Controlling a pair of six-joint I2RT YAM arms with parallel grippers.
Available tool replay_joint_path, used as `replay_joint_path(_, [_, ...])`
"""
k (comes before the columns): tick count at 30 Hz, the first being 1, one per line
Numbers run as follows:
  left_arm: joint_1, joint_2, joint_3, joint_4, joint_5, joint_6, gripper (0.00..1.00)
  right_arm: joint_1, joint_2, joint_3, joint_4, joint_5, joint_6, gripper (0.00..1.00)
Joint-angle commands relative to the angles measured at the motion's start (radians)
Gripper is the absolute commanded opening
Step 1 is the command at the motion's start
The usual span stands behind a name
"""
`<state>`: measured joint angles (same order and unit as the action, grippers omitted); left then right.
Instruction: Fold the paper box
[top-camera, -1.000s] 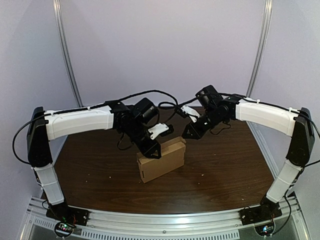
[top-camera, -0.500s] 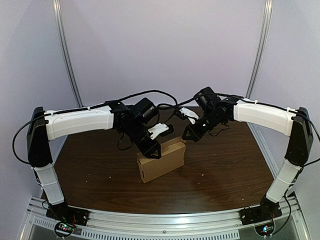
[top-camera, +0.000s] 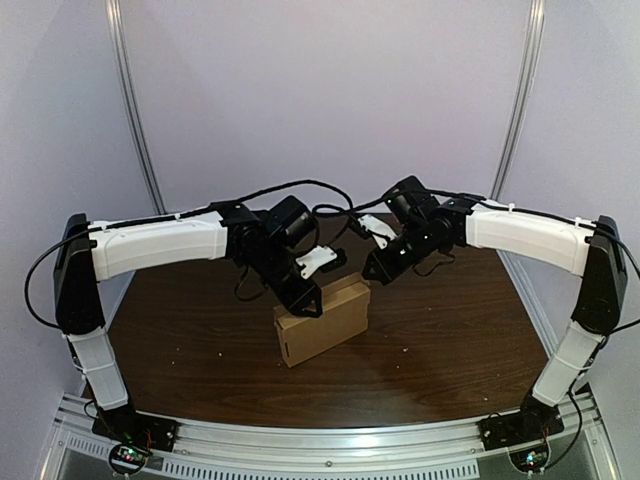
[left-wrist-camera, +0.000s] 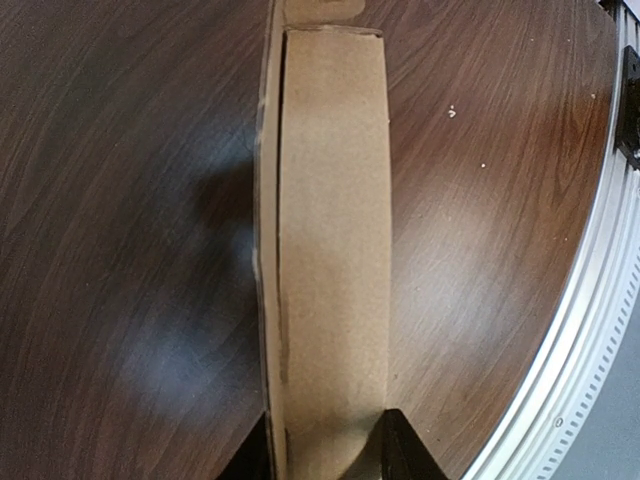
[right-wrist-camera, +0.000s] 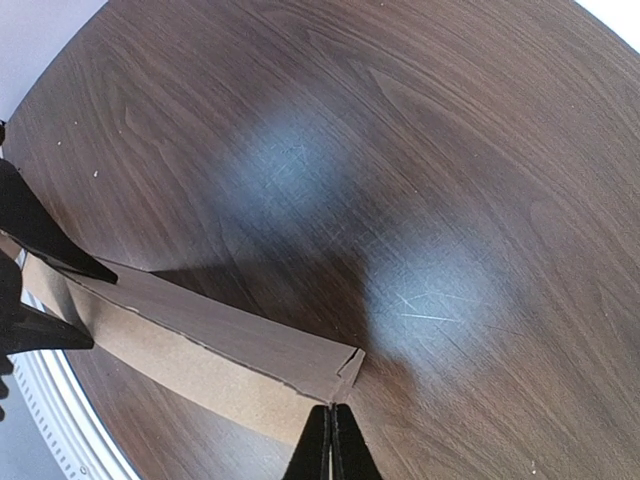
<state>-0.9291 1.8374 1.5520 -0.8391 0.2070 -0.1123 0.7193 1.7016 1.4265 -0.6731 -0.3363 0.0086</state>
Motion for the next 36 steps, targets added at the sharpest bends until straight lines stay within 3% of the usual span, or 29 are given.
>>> replay_joint_path(1, [0.004,0.025,-0.008,-0.002,-0.05,-0.028,0.25,0.026,-0.053,-0.052,0.051,0.007,0.077,0.0])
replay_joint_path(20, [0.014,0.031,-0.017,0.02,-0.075,-0.042,0.25,0.029,-0.104,-0.19,0.17,-0.01,0.135,0.0])
replay_joint_path(36, [0.027,0.031,-0.021,0.019,-0.114,-0.029,0.25,0.034,-0.136,-0.321,0.264,0.031,0.08,0.0])
